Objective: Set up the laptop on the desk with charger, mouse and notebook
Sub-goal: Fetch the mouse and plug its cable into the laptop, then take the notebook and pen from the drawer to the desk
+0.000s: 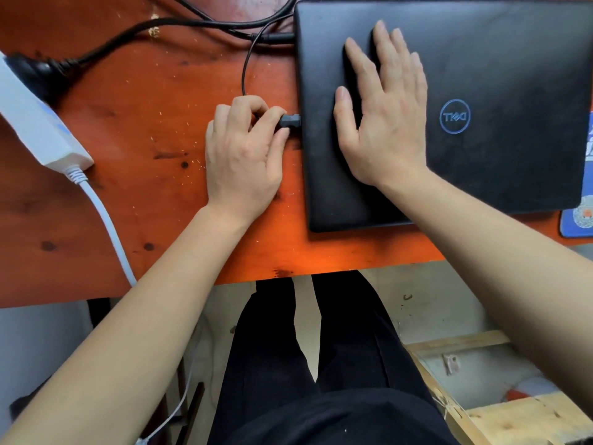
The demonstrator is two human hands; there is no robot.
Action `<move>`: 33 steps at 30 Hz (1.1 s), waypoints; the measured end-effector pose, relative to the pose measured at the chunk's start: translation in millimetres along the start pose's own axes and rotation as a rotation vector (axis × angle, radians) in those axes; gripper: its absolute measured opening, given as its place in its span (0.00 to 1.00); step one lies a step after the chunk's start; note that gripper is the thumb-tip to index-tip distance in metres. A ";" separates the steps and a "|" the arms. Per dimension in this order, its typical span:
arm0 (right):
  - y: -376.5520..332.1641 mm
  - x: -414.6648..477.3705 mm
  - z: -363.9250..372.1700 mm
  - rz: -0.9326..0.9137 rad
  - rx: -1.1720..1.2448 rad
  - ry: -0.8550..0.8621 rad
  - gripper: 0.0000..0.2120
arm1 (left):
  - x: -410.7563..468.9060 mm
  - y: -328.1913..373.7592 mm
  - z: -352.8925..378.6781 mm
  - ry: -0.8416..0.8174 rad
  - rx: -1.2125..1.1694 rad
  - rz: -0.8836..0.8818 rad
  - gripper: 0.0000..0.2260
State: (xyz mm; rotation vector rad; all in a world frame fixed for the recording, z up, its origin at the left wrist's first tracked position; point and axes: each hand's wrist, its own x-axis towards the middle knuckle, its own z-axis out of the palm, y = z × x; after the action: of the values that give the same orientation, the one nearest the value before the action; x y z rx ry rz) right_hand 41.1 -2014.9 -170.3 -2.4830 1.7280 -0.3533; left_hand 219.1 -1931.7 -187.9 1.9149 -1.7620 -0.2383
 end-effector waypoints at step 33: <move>-96.3 91.7 -333.2 -0.441 0.209 0.291 0.33 | 42.5 144.5 -370.1 0.574 0.411 -0.347 0.29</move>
State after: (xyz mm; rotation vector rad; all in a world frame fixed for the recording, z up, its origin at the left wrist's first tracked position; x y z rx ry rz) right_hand 78.3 -2048.8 184.9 -2.7350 1.1194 -0.9197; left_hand 270.4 -1880.7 205.1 2.2683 -1.1509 0.5468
